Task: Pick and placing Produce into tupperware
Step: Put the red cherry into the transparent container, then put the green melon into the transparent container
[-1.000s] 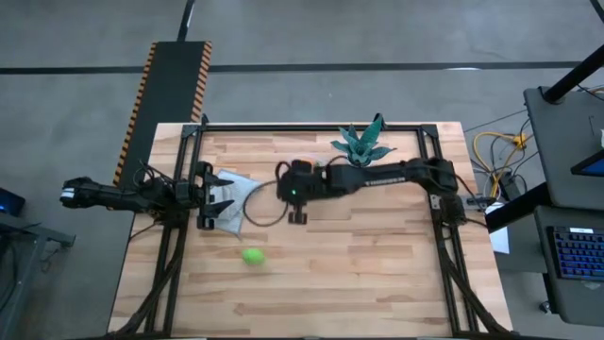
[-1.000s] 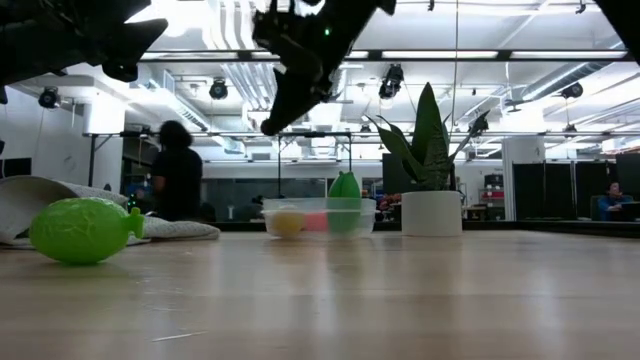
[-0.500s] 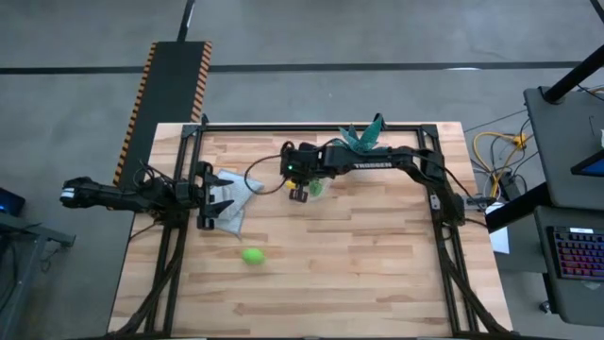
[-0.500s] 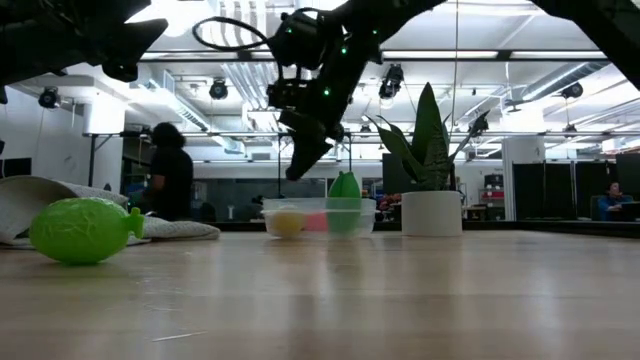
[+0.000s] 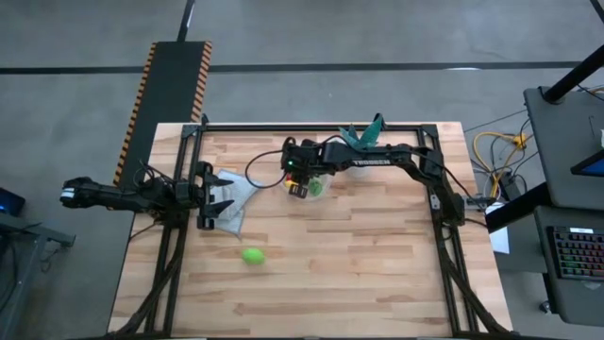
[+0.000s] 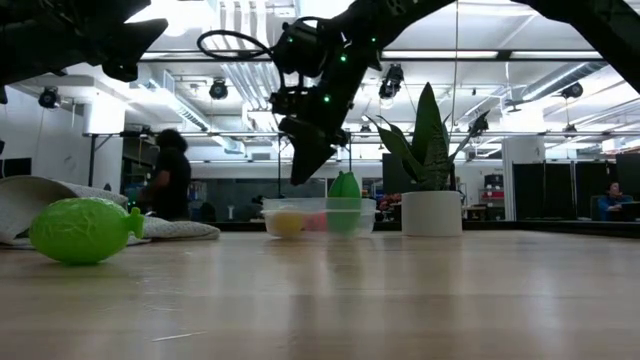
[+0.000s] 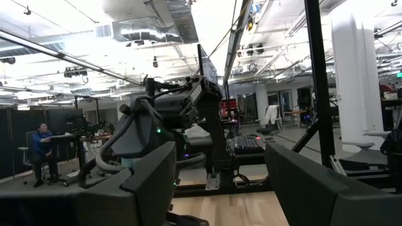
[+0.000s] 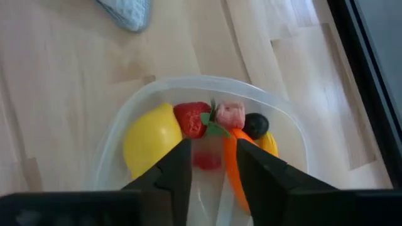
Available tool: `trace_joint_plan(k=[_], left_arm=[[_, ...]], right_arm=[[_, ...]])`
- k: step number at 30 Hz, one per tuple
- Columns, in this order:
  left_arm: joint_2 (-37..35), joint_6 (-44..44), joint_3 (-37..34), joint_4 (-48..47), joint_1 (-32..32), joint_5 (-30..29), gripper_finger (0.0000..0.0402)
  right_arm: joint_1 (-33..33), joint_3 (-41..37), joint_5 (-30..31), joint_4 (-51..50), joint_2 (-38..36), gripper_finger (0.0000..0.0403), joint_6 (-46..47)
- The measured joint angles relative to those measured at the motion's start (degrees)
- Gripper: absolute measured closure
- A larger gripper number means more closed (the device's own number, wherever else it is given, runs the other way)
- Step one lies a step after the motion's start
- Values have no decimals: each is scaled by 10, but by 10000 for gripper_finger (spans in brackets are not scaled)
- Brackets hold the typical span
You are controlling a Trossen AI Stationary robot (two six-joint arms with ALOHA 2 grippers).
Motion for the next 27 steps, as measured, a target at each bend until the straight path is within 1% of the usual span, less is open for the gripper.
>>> trace_joint_plan(k=[4,8,10,12,15,21,25,27], left_arm=[[0,0,0,0,0,0,171],[0,0,0,0,0,0,171],[0,0,0,0,0,0,171],[0,0,0,0,0,0,171],[0,0,0,0,0,0,171],[0,0,0,0,0,0,171],[0,0,0,0,0,0,171],[0,0,0,0,0,0,171]], right_arm=[[0,0,0,0,0,256,0],[1,0,-2,0,-2,235,10],[2,0,-21,2,-4,231,29],[7,0,-46,11,-7,230,45],[28,0,-74,31,-9,236,40],[91,1,-76,78,-9,254,9],[136,13,-85,81,-9,261,-3],[154,20,-134,82,-9,261,-32]])
